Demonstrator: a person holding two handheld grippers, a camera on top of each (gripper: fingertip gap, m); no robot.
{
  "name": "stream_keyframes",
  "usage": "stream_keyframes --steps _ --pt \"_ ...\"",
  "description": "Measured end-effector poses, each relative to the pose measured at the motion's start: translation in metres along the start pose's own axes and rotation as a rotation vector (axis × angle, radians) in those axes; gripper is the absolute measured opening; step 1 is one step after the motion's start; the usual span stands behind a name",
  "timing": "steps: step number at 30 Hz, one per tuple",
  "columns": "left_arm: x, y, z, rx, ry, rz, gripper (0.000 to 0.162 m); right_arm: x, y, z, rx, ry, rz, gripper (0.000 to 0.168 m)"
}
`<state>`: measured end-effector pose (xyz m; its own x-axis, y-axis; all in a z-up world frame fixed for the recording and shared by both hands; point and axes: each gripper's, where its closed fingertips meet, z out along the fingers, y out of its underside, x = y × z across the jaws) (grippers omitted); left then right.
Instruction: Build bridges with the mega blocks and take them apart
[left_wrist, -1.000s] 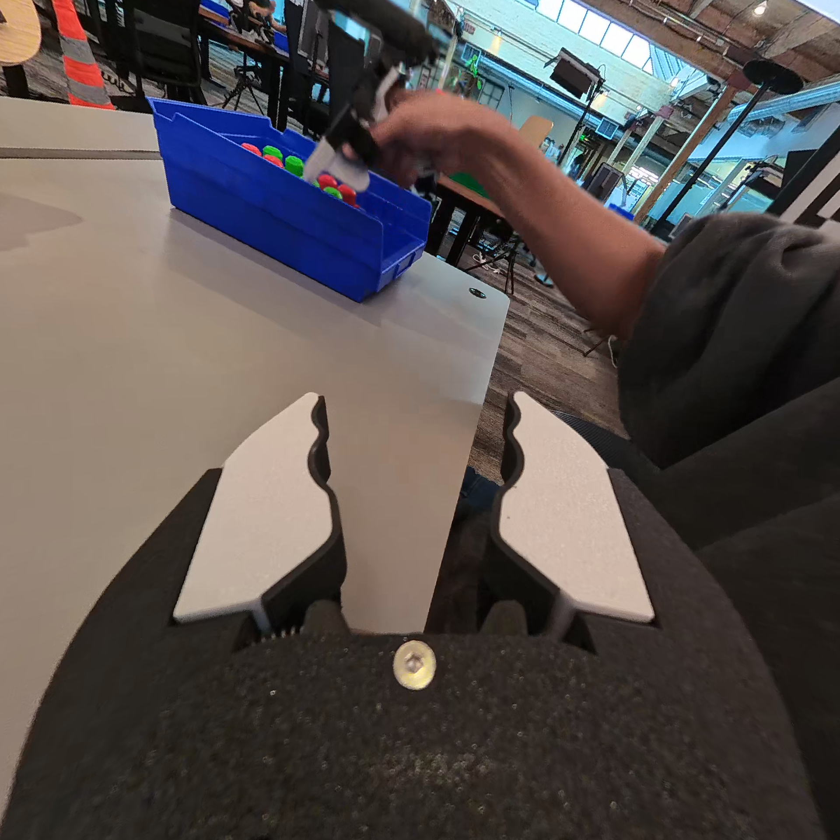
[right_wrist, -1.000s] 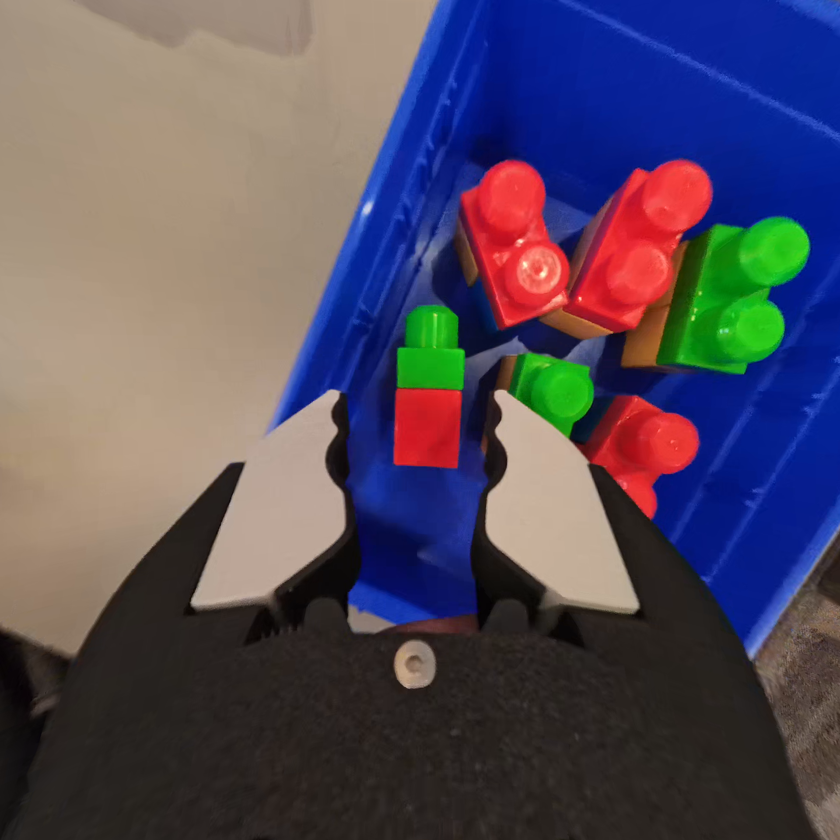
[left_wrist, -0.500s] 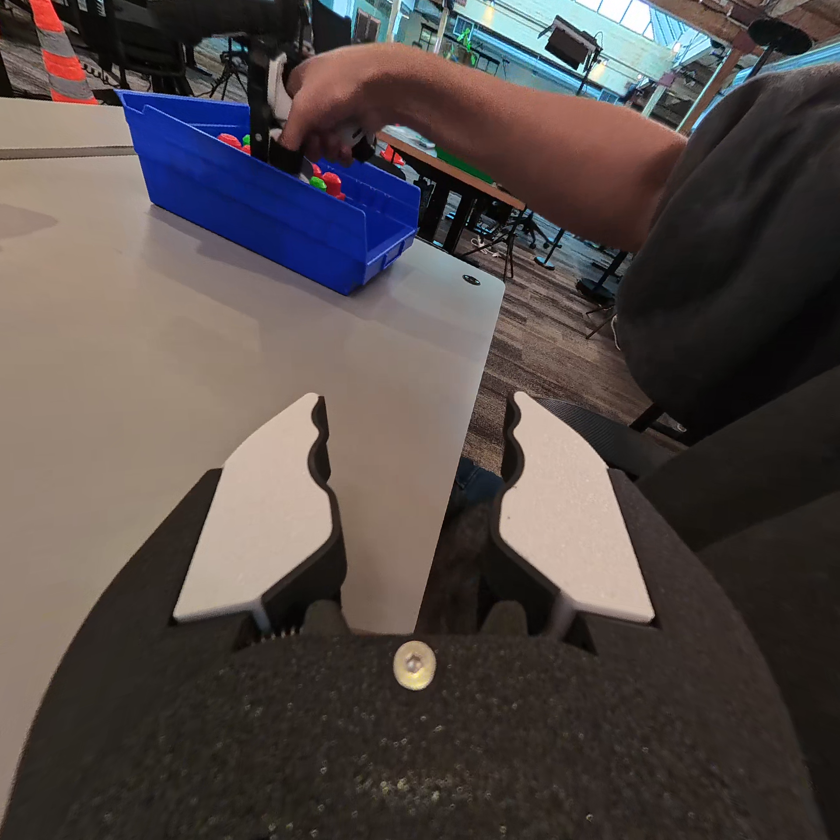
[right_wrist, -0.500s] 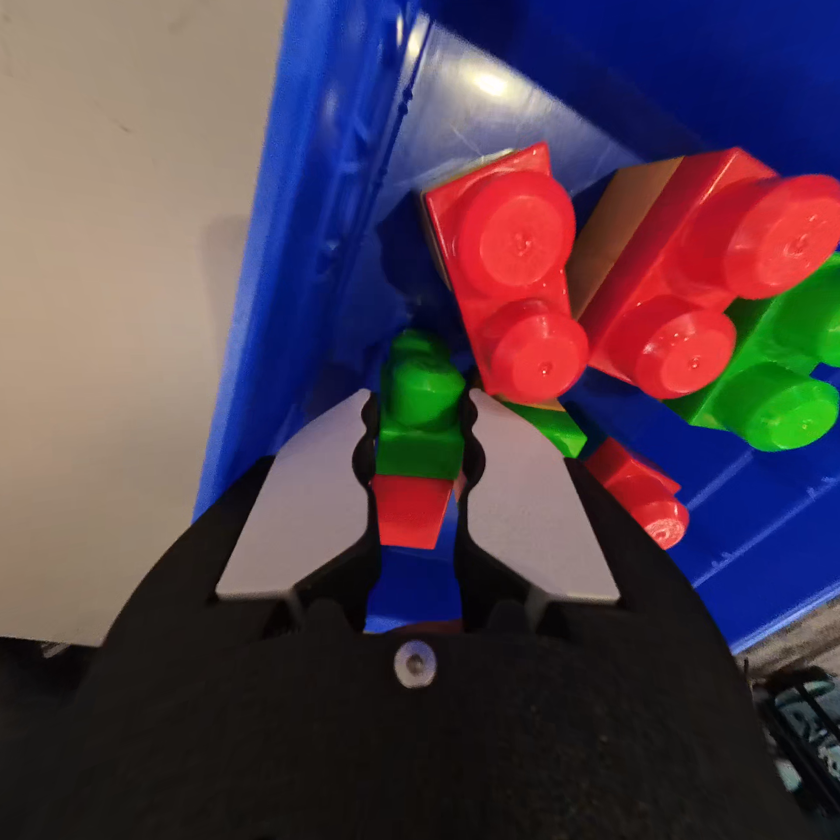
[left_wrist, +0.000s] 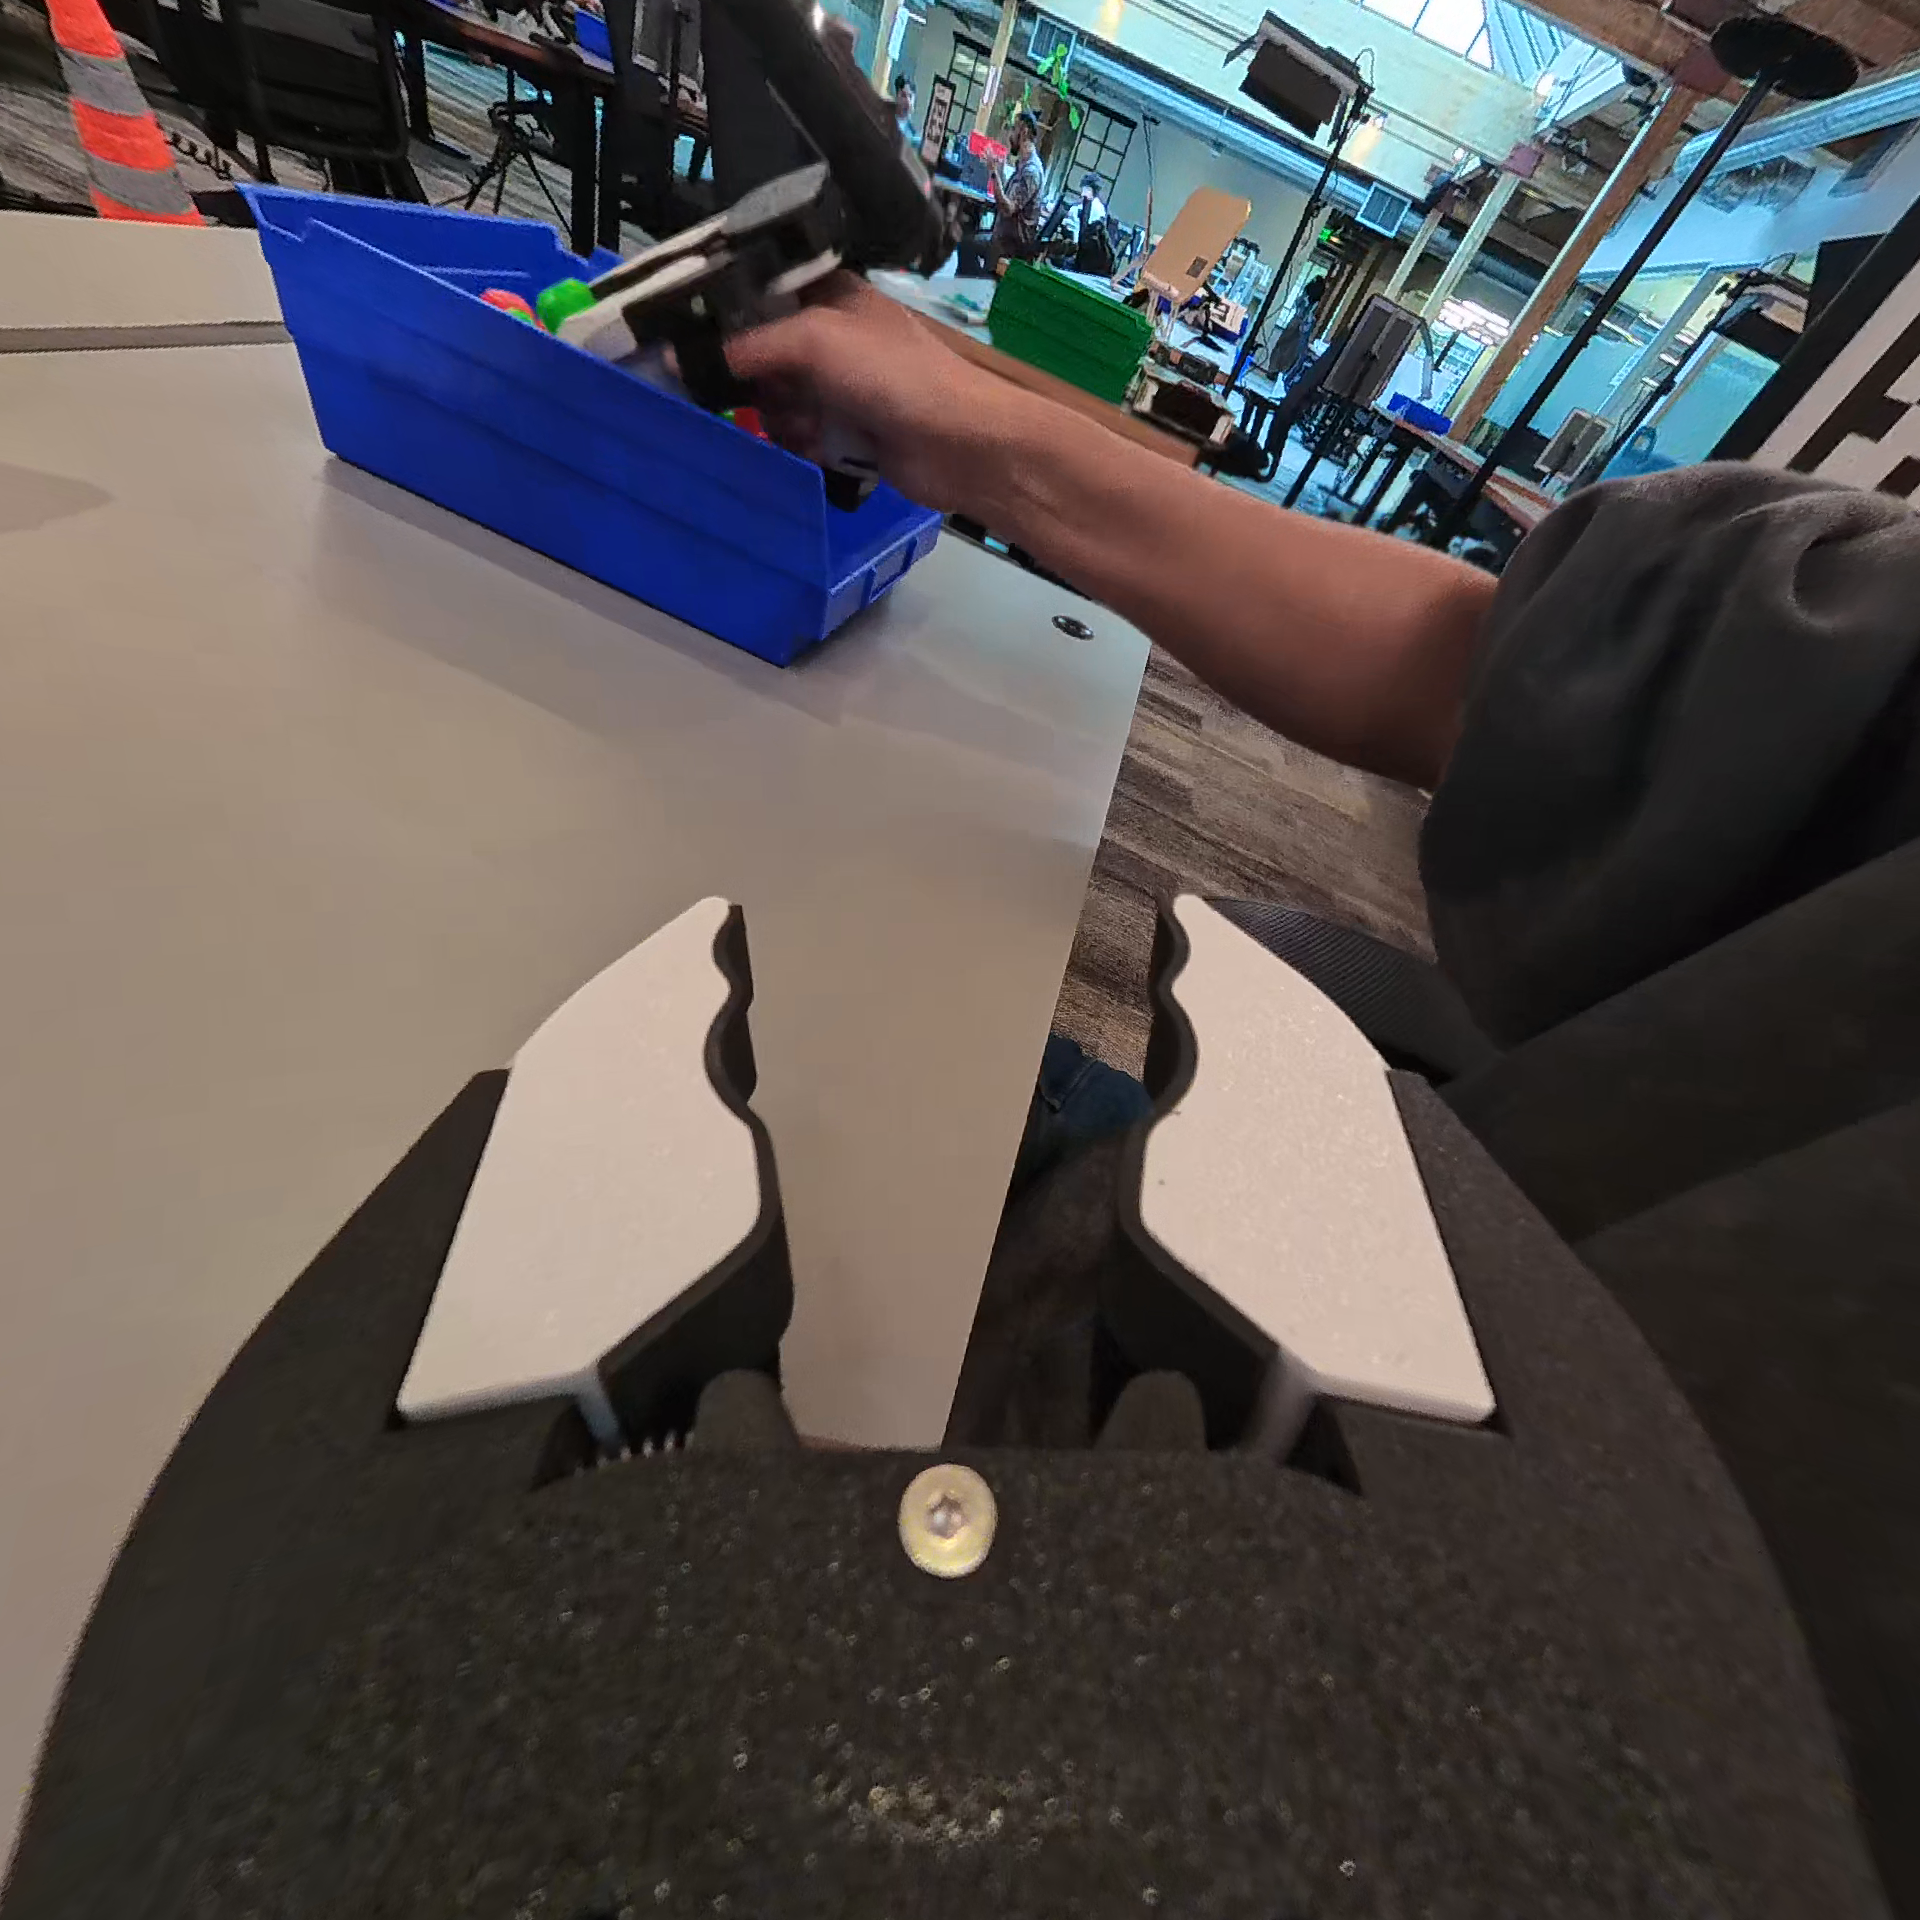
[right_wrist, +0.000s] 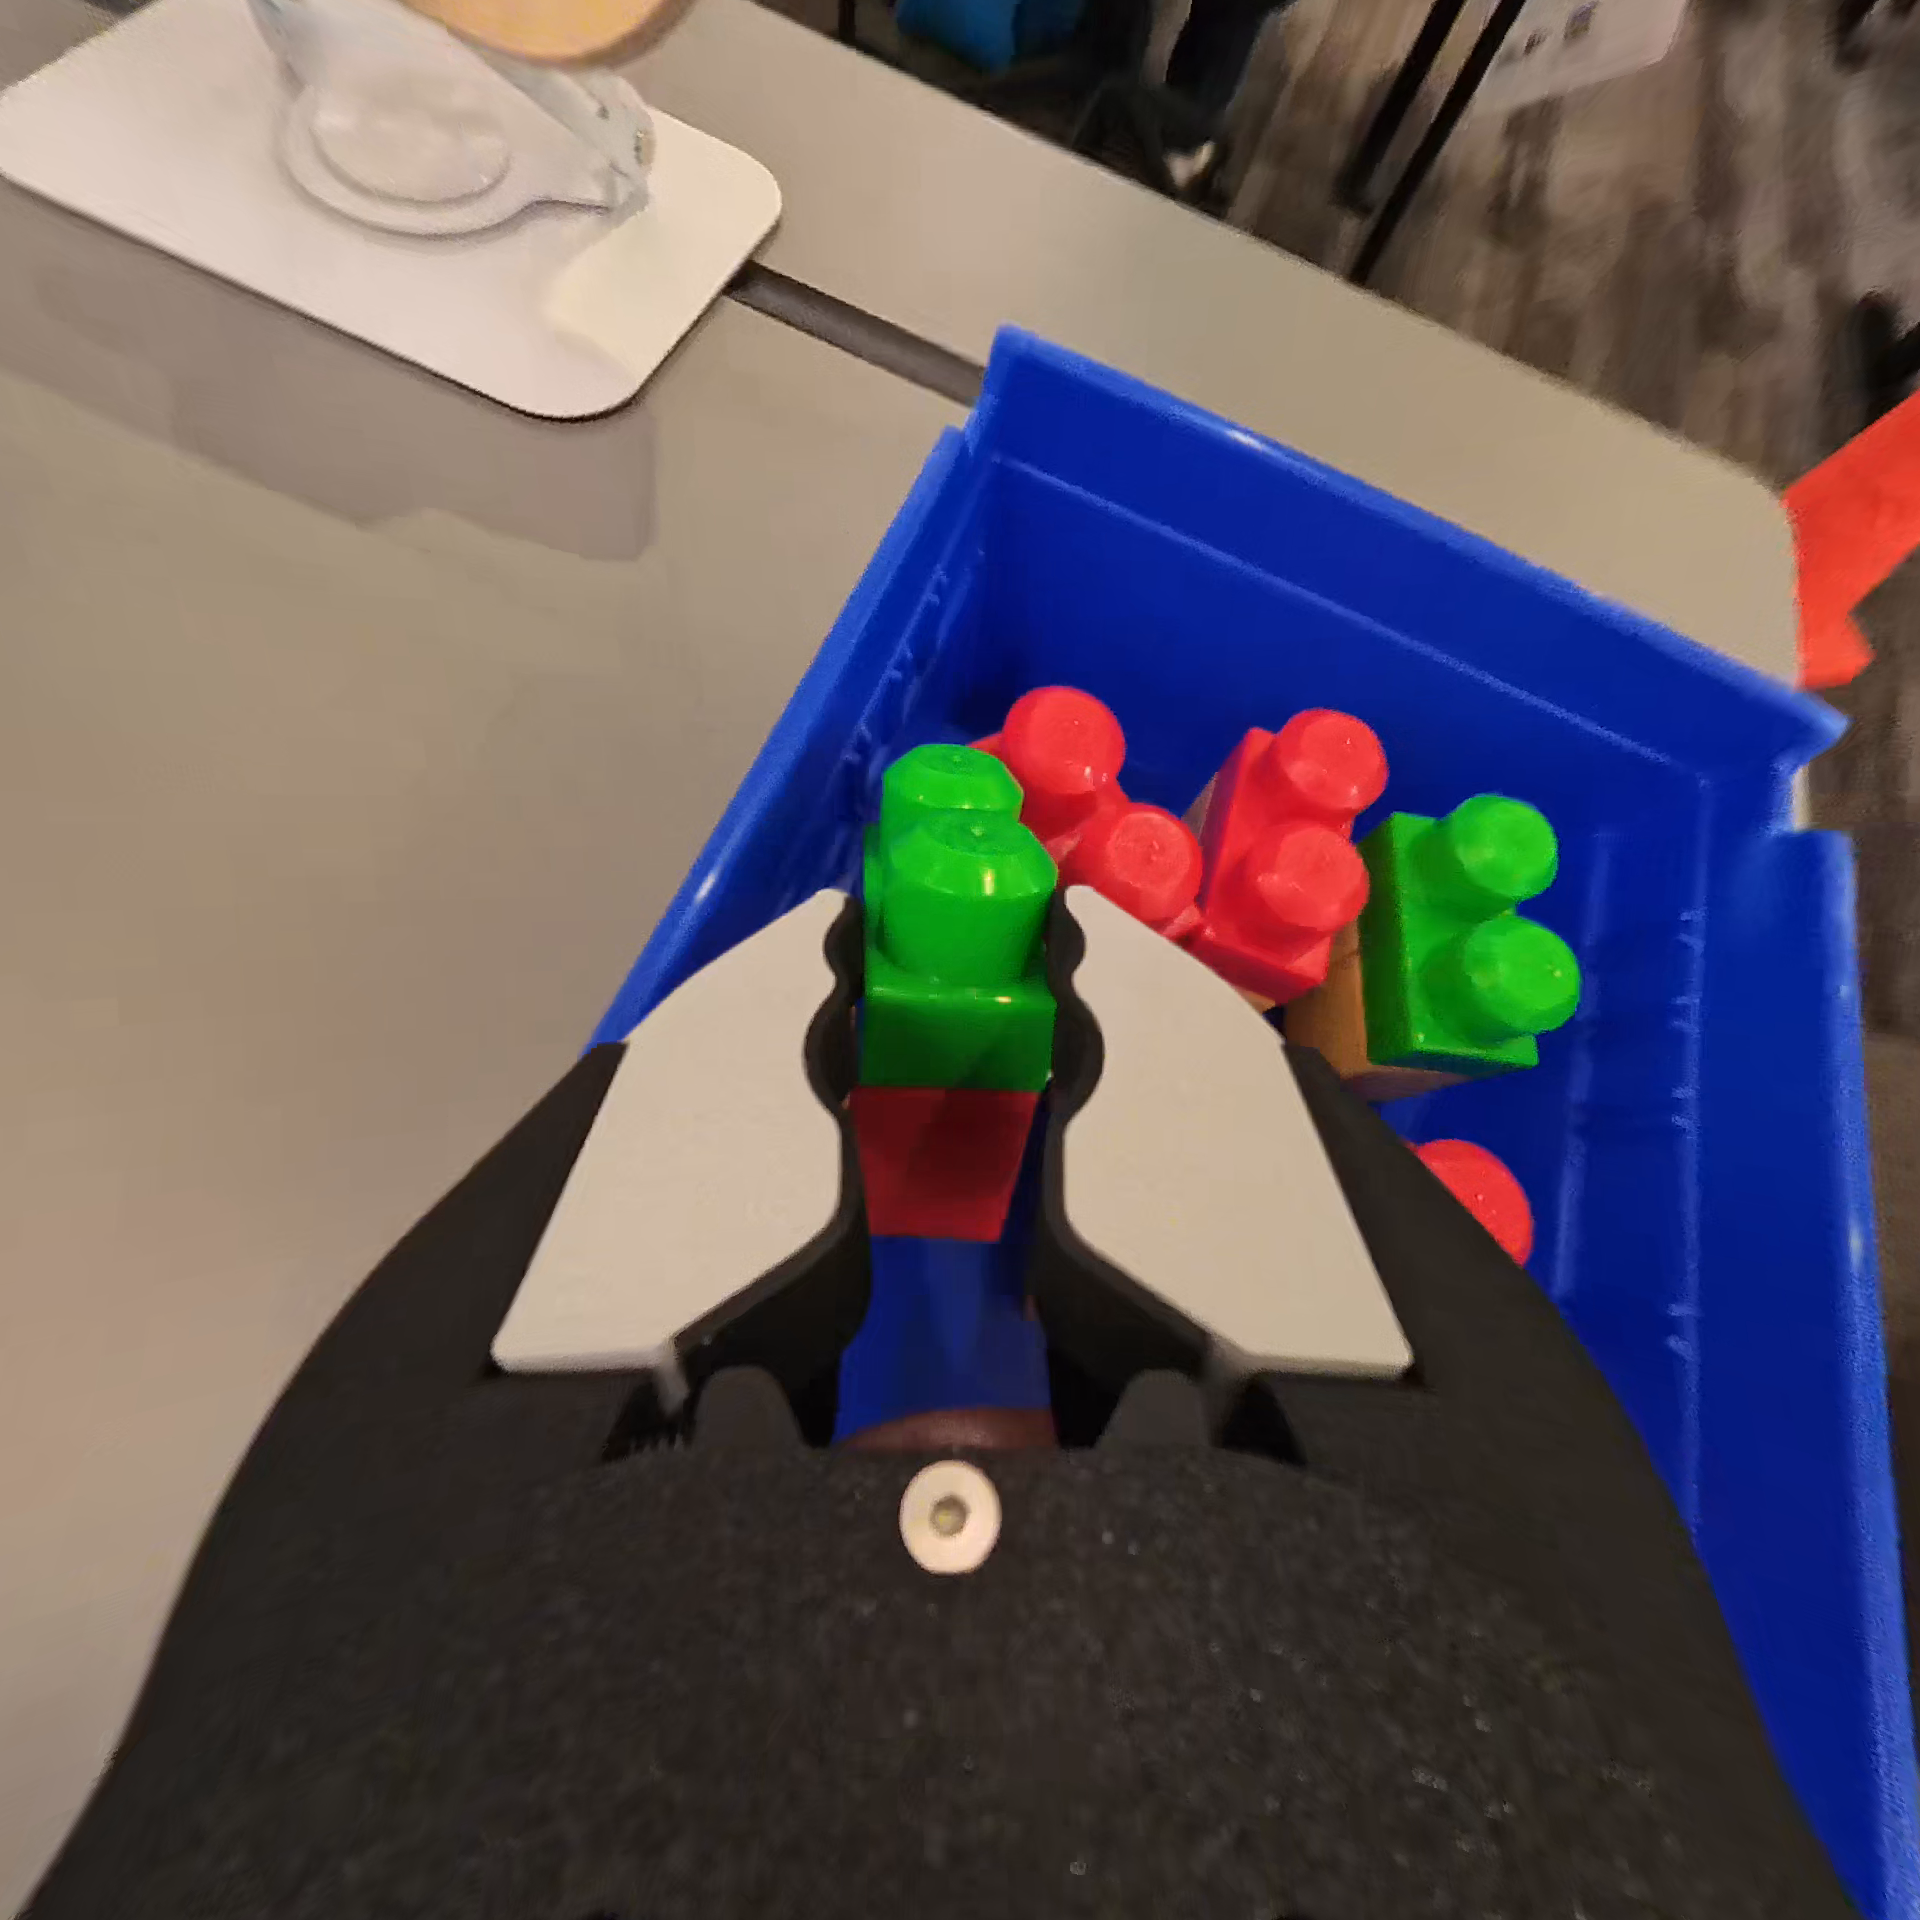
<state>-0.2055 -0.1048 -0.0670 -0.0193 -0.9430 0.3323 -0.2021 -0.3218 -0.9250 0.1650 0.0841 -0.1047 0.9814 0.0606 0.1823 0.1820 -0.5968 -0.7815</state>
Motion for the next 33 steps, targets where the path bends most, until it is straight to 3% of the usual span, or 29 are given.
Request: stream_keyframes --steps 6,12,14,17,20,23,25,28,30,33 --pt "0.002 0.005 0.008 -0.031 0.001 0.026 0.073 0.000 0.012 0.013 0.062 0.043 -0.101 0.034" --pt "0.003 0.006 0.009 -0.039 -0.001 0.038 0.073 -0.002 0.042 -0.007 -0.168 -0.024 0.008 0.034" --pt "0.002 0.008 0.009 -0.039 0.003 0.030 0.073 -0.008 0.056 -0.009 -0.257 -0.061 0.044 0.041" --pt "0.002 0.010 0.008 -0.038 0.009 0.009 0.073 -0.005 0.058 -0.014 -0.258 -0.059 0.049 0.046" --pt "-0.003 0.007 0.004 -0.023 -0.010 0.003 0.073 -0.012 0.030 -0.052 -0.132 -0.104 0.076 0.053" --pt "-0.018 -0.001 -0.009 0.013 -0.095 0.010 0.073 -0.040 -0.013 -0.126 0.209 -0.165 0.100 0.053" --pt "-0.035 -0.005 -0.020 0.033 -0.186 -0.010 0.074 -0.089 -0.023 -0.165 0.436 -0.319 0.160 0.047" --pt "-0.057 -0.004 -0.044 0.079 -0.320 -0.064 0.073 -0.180 0.013 -0.169 0.522 -0.527 0.259 0.052" --pt "-0.068 0.003 -0.060 0.097 -0.413 -0.087 0.074 -0.216 0.036 -0.165 0.535 -0.529 0.240 0.054" --pt "-0.078 0.010 -0.077 0.112 -0.517 -0.090 0.074 -0.235 0.035 -0.169 0.538 -0.492 0.148 0.053"
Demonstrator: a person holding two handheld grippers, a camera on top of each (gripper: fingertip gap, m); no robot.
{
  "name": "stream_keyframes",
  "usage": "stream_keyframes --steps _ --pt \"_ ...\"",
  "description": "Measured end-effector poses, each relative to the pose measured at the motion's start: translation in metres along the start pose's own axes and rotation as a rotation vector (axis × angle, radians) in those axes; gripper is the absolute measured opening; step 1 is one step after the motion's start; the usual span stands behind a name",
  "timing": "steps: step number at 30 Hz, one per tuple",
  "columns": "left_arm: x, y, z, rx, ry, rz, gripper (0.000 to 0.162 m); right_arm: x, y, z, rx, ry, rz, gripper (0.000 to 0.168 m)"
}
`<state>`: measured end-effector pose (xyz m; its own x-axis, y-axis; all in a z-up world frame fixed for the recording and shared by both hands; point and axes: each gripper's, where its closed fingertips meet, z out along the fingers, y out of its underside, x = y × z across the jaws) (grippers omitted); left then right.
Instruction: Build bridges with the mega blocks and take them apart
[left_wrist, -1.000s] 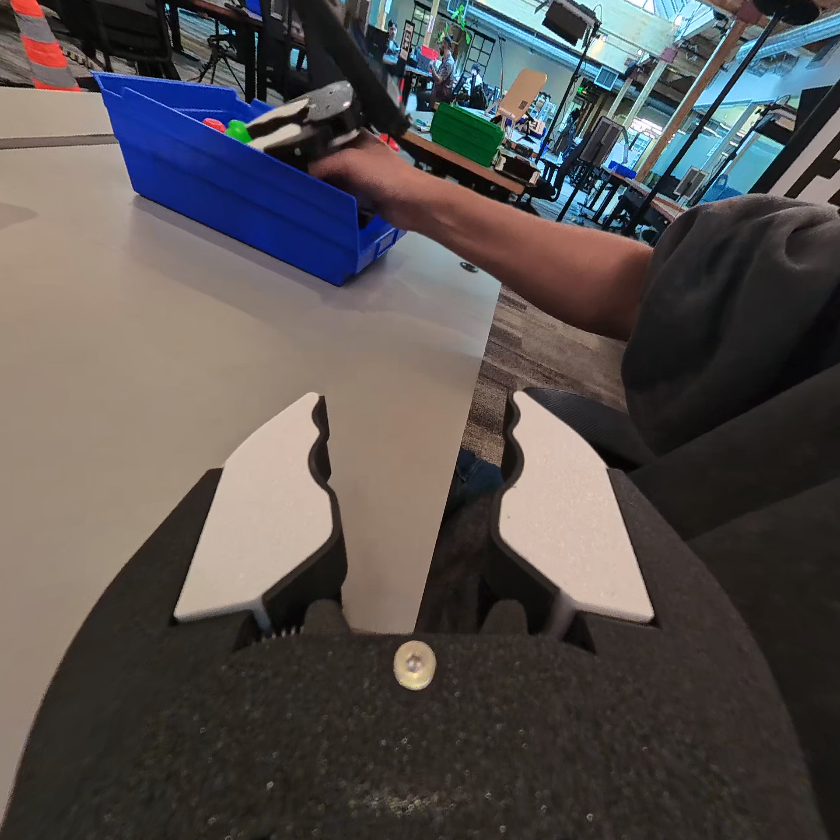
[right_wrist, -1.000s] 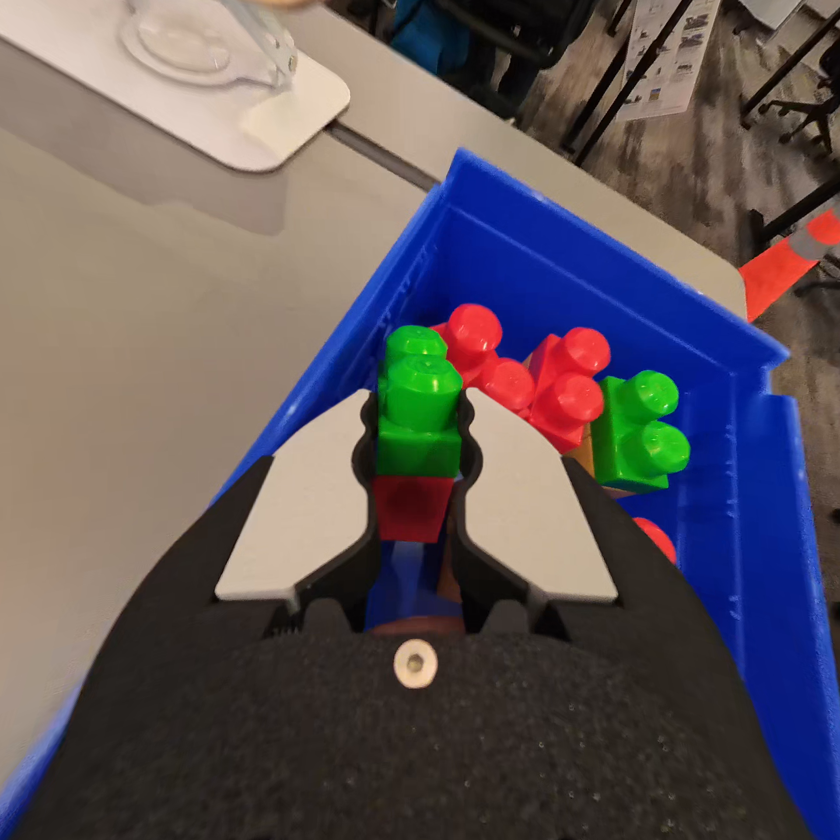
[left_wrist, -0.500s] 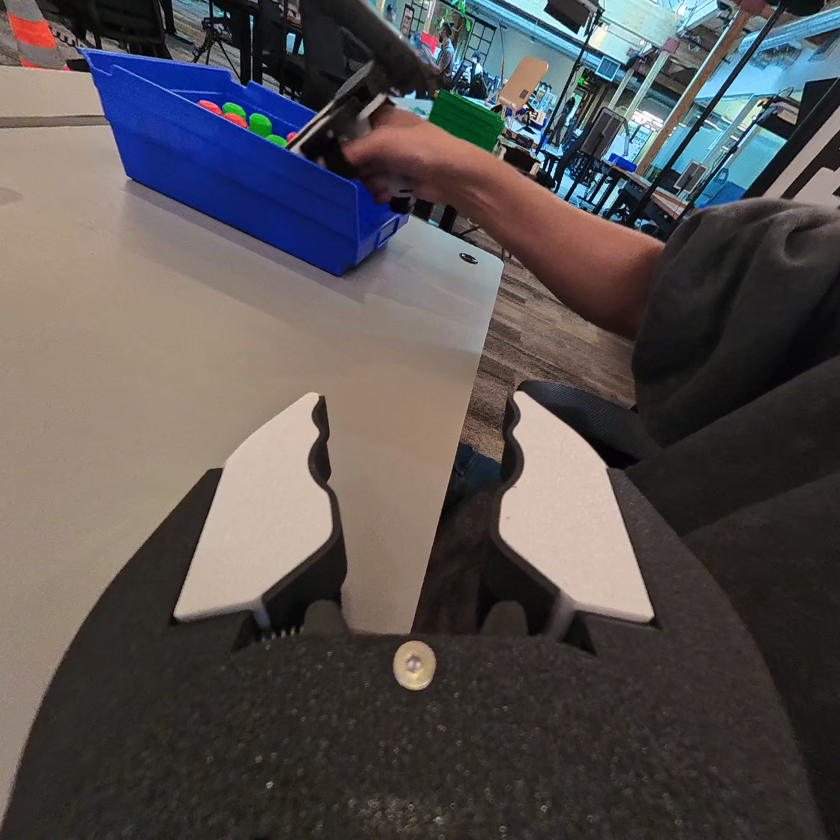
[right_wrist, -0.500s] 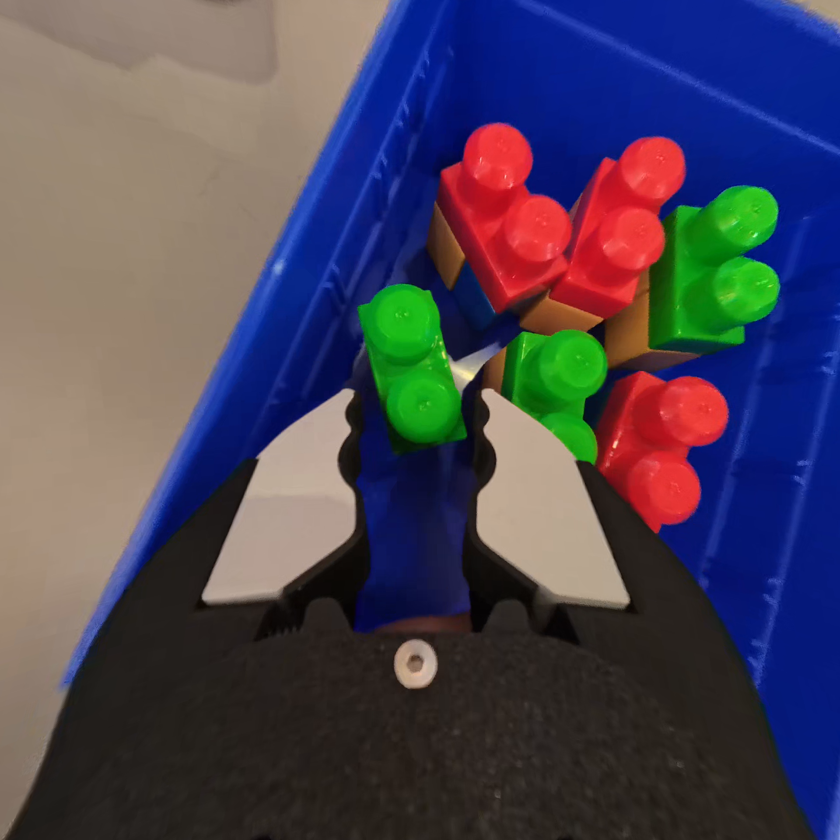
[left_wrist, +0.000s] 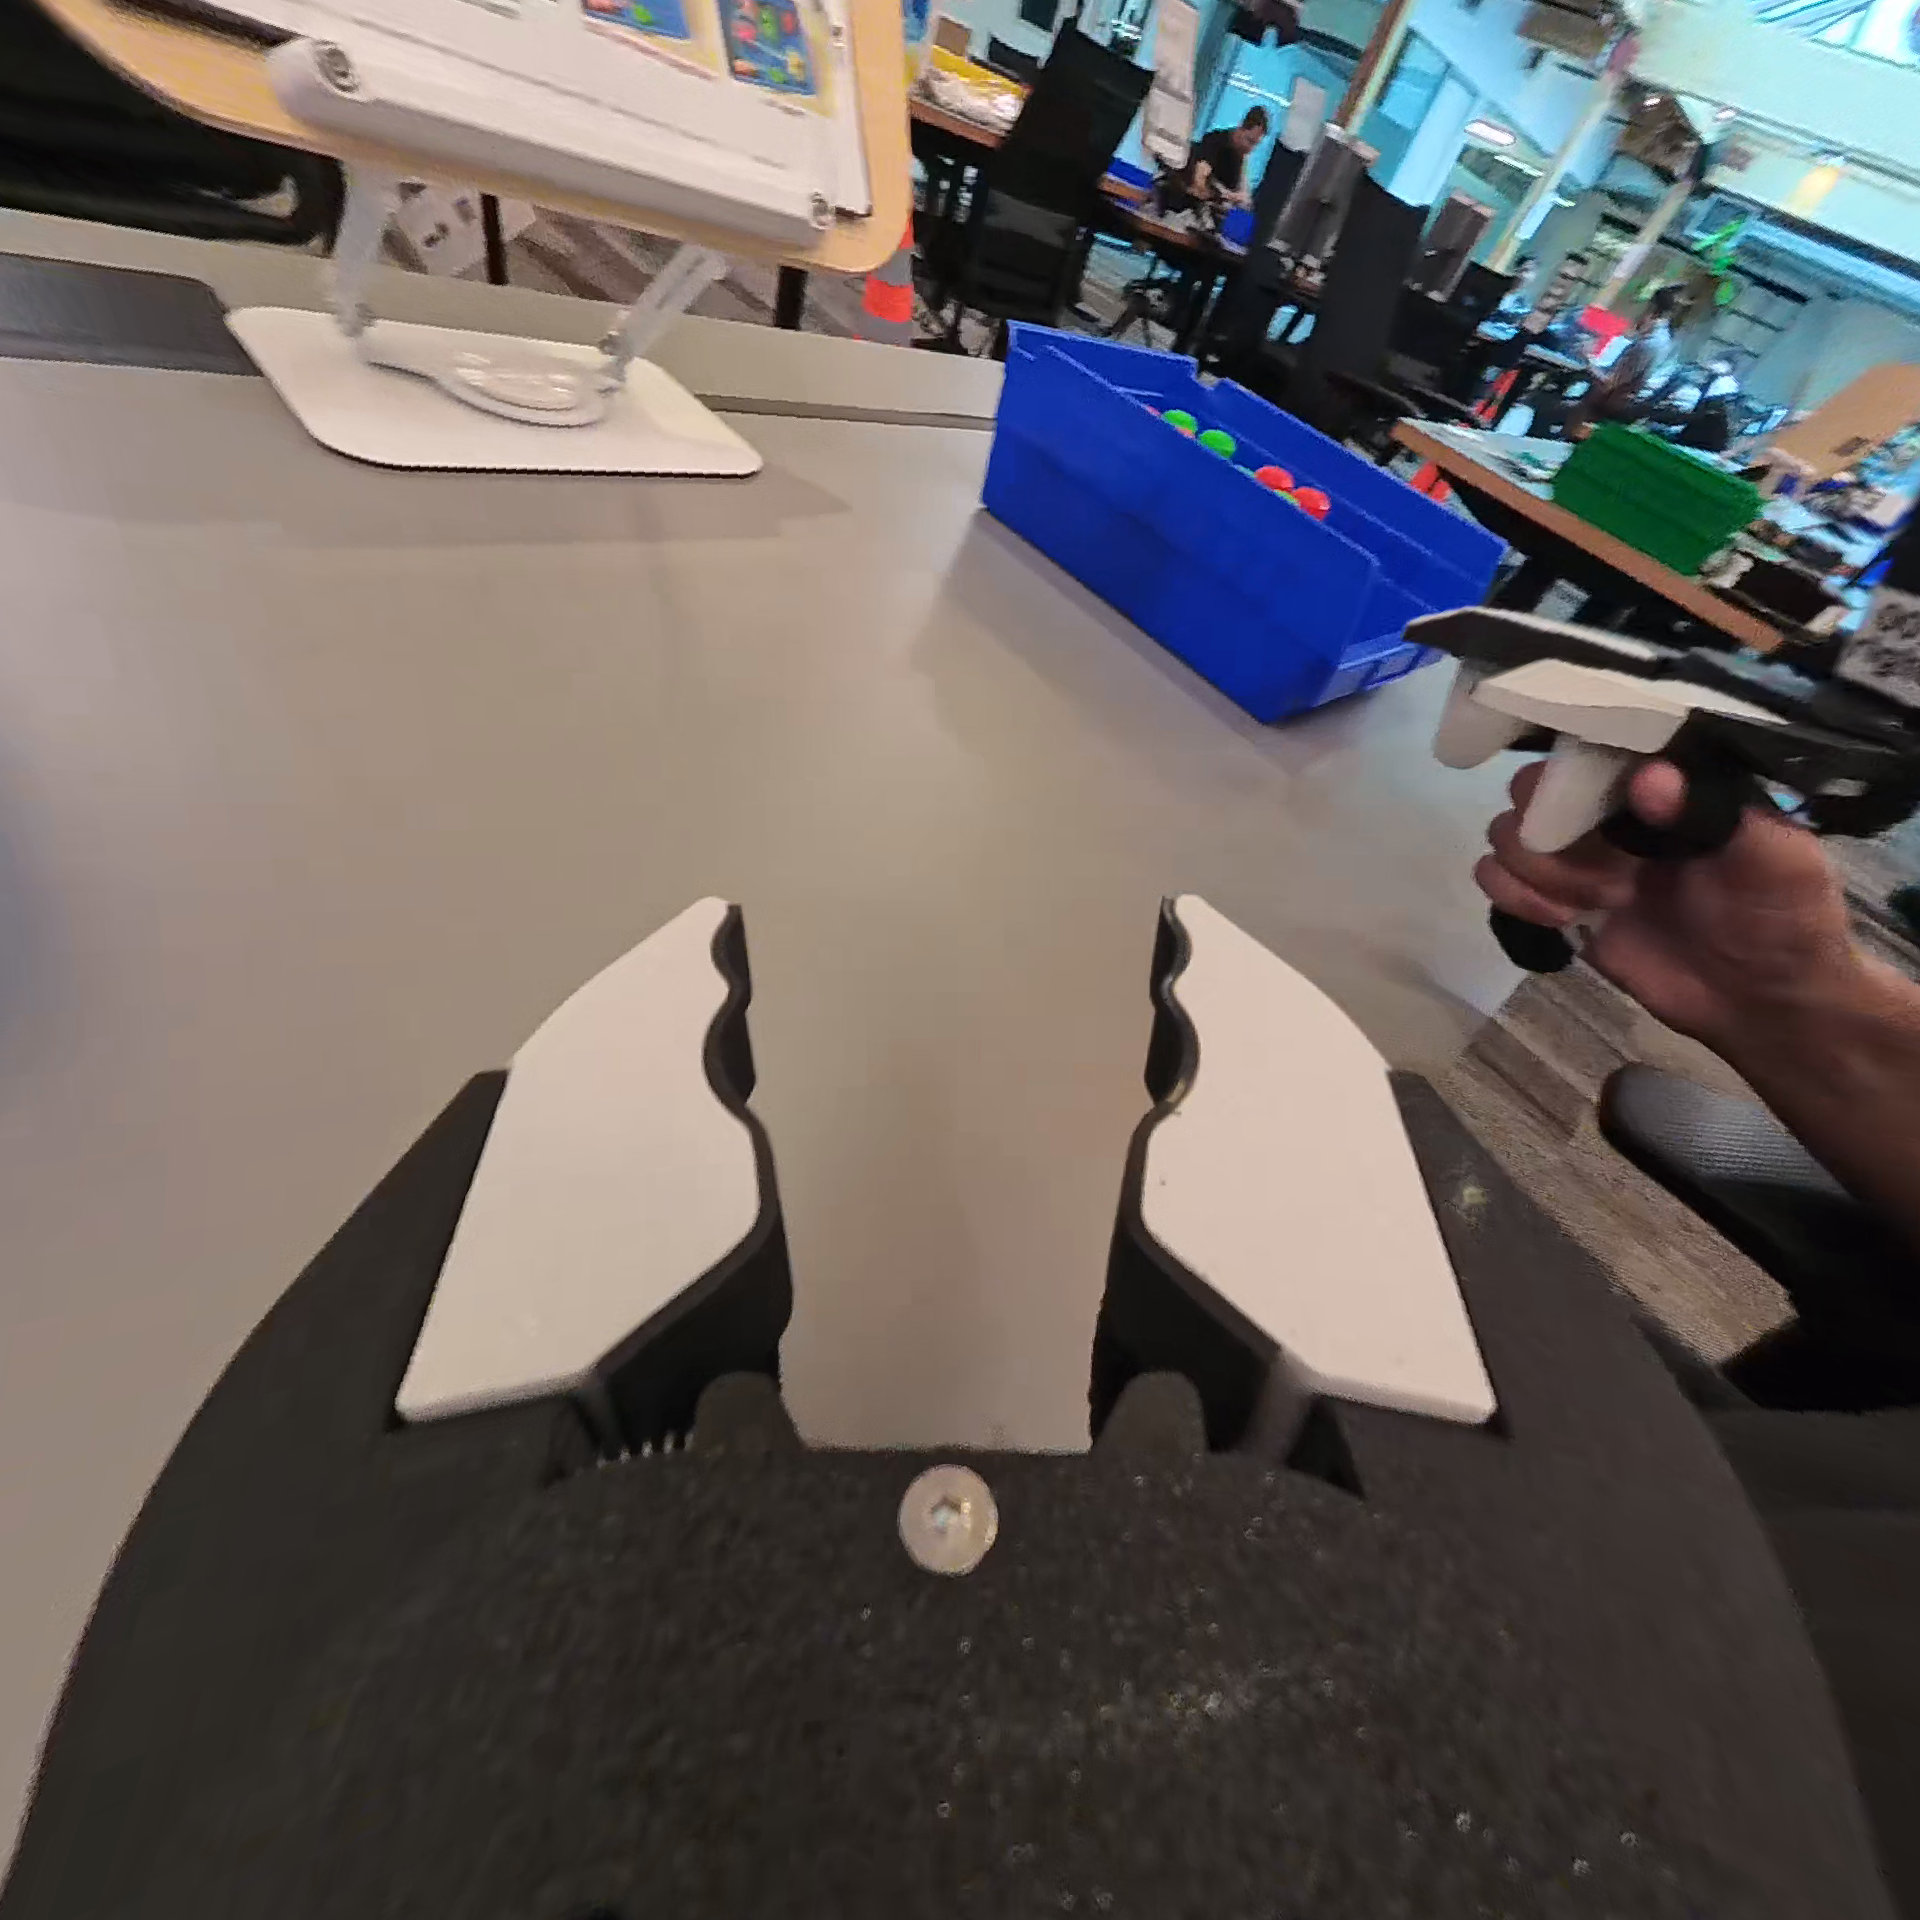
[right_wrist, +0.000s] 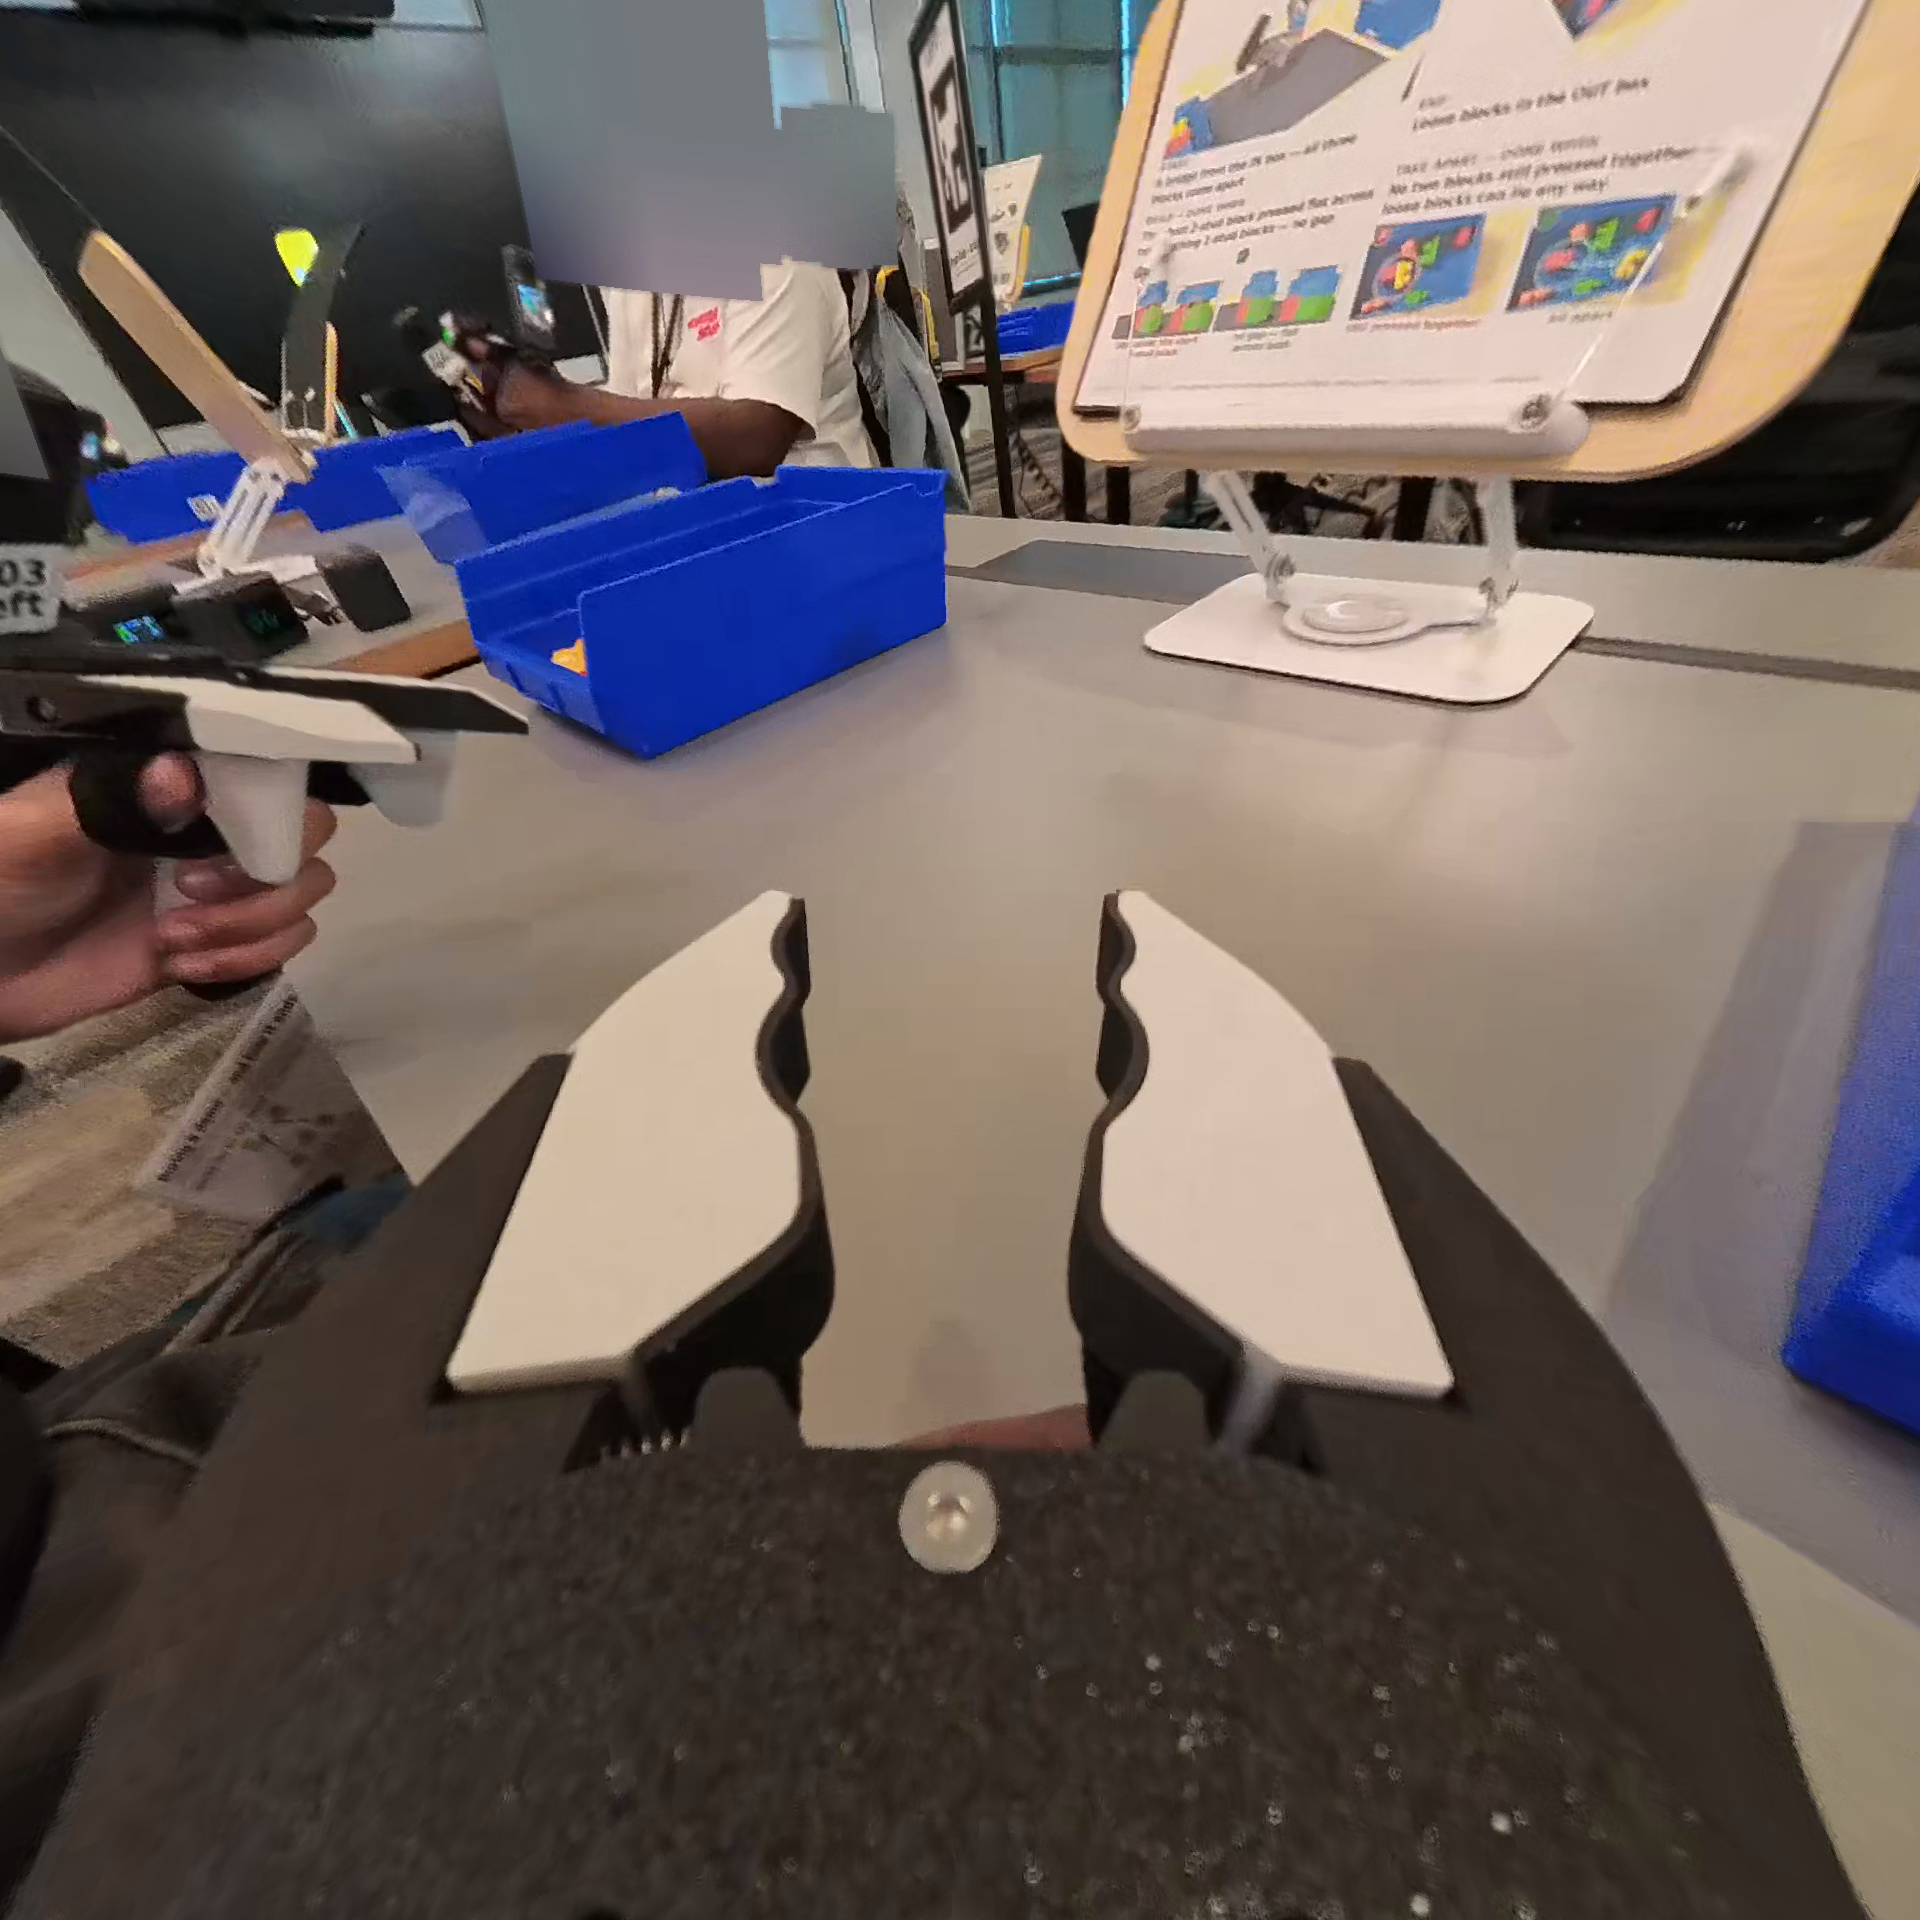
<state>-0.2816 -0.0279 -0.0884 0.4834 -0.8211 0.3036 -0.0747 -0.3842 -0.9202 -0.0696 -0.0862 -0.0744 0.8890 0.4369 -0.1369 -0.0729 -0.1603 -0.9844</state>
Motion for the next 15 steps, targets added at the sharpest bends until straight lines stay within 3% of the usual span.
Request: stream_keyframes --steps 11,15 --pt "-0.022 -0.001 -0.001 -0.035 -0.095 0.030 0.073 0.013 0.026 0.003 -0.069 0.026 -0.065 0.050" --pt "-0.070 -0.064 -0.029 -0.012 -0.279 0.169 0.070 0.016 0.024 0.003 -0.047 0.008 -0.037 0.048"
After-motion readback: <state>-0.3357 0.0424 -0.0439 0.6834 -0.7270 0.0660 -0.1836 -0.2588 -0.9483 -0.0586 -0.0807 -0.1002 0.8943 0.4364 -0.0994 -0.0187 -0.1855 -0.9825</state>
